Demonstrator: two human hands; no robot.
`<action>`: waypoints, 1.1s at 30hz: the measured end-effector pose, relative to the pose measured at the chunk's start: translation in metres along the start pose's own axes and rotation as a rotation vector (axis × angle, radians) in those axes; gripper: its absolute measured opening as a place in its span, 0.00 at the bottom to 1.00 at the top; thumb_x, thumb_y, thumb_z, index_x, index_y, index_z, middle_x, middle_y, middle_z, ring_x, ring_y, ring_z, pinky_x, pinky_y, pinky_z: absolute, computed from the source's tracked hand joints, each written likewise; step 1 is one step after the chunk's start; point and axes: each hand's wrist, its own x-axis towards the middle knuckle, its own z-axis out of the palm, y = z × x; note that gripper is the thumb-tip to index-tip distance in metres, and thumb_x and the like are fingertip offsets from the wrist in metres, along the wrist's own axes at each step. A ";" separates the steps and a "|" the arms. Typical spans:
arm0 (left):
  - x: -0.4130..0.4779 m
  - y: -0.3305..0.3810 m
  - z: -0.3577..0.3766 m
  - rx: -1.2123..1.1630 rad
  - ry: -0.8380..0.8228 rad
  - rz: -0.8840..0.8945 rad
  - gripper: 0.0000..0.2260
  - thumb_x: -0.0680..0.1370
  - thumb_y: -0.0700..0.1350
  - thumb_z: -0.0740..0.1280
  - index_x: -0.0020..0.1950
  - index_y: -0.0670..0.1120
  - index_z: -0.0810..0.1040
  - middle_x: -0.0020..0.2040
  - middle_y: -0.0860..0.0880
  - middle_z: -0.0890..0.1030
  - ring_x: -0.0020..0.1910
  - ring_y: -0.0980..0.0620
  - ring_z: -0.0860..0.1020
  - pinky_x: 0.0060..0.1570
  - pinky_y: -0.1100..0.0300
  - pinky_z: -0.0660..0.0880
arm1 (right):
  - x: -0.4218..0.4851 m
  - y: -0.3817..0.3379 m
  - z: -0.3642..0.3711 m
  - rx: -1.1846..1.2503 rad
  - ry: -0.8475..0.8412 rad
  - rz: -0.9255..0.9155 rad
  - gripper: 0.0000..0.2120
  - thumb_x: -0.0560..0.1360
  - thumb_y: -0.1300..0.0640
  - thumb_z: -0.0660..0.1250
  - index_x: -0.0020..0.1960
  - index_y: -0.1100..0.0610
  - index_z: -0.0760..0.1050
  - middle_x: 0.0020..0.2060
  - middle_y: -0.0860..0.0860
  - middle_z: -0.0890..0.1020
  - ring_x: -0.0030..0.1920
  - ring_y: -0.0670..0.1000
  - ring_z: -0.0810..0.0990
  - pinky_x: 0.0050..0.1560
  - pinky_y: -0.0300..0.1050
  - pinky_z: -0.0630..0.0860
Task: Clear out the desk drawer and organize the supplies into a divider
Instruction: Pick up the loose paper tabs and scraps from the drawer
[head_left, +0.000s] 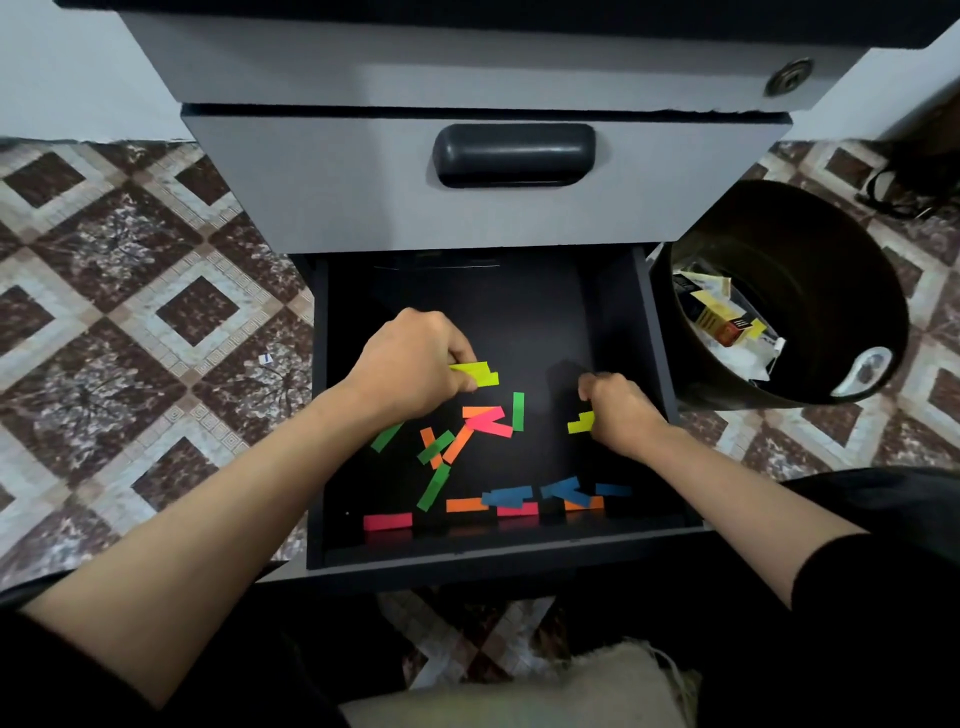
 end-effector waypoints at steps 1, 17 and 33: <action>0.000 0.000 0.001 -0.002 -0.001 -0.001 0.05 0.72 0.45 0.72 0.47 0.46 0.84 0.34 0.55 0.74 0.39 0.54 0.76 0.41 0.60 0.74 | -0.001 0.000 0.000 0.009 -0.008 0.014 0.16 0.70 0.73 0.61 0.56 0.64 0.72 0.54 0.60 0.77 0.53 0.60 0.77 0.49 0.49 0.75; -0.003 0.001 0.007 -0.280 -0.083 -0.112 0.06 0.71 0.42 0.73 0.46 0.42 0.84 0.36 0.49 0.81 0.35 0.53 0.78 0.40 0.61 0.78 | -0.004 -0.015 -0.006 0.318 -0.010 0.126 0.13 0.70 0.67 0.69 0.53 0.58 0.78 0.49 0.57 0.81 0.51 0.56 0.80 0.49 0.47 0.78; -0.011 0.022 0.008 -1.024 0.059 -0.250 0.05 0.74 0.38 0.68 0.40 0.46 0.82 0.33 0.51 0.82 0.32 0.59 0.78 0.34 0.71 0.76 | -0.045 -0.068 -0.072 1.780 -0.099 0.239 0.05 0.70 0.75 0.66 0.41 0.68 0.78 0.37 0.59 0.83 0.34 0.51 0.84 0.38 0.38 0.82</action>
